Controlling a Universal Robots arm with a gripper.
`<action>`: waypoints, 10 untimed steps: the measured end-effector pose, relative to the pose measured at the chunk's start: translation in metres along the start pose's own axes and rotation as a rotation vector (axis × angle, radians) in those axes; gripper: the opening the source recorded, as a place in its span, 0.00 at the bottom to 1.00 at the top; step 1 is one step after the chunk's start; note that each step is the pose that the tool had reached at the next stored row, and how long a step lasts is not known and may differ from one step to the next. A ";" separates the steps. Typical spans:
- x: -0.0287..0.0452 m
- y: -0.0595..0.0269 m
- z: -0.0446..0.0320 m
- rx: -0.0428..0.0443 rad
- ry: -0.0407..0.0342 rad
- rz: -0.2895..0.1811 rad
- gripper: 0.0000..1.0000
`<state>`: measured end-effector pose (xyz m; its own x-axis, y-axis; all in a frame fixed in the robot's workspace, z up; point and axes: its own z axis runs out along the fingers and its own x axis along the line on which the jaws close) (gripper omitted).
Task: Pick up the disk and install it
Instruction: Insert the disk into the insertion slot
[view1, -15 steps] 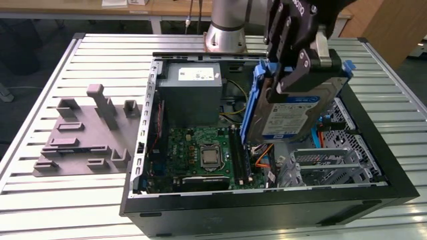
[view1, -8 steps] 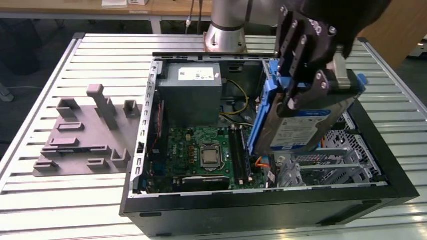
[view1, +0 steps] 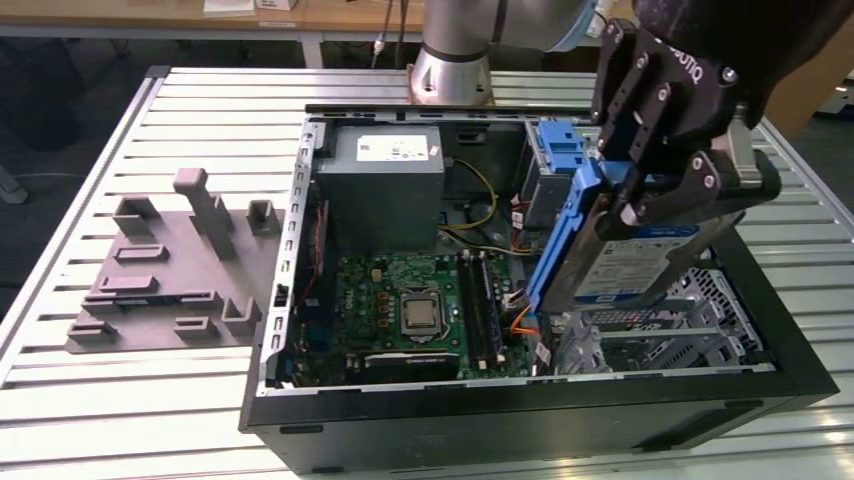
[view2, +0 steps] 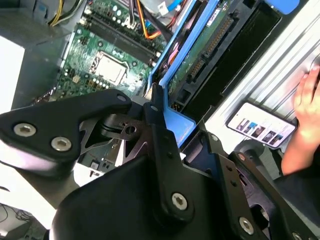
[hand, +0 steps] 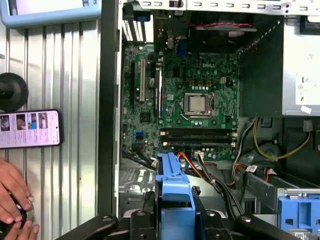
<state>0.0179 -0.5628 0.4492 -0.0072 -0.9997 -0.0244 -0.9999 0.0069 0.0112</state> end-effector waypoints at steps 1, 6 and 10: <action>0.0000 -0.0028 0.0003 0.0000 0.0000 0.000 0.36; -0.0001 -0.0147 0.0007 -0.0048 0.0000 0.001 0.36; -0.0001 -0.0201 0.0006 -0.0204 0.0000 0.002 0.36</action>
<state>0.0380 -0.5628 0.4484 -0.0096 -0.9997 -0.0244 -0.9995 0.0088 0.0317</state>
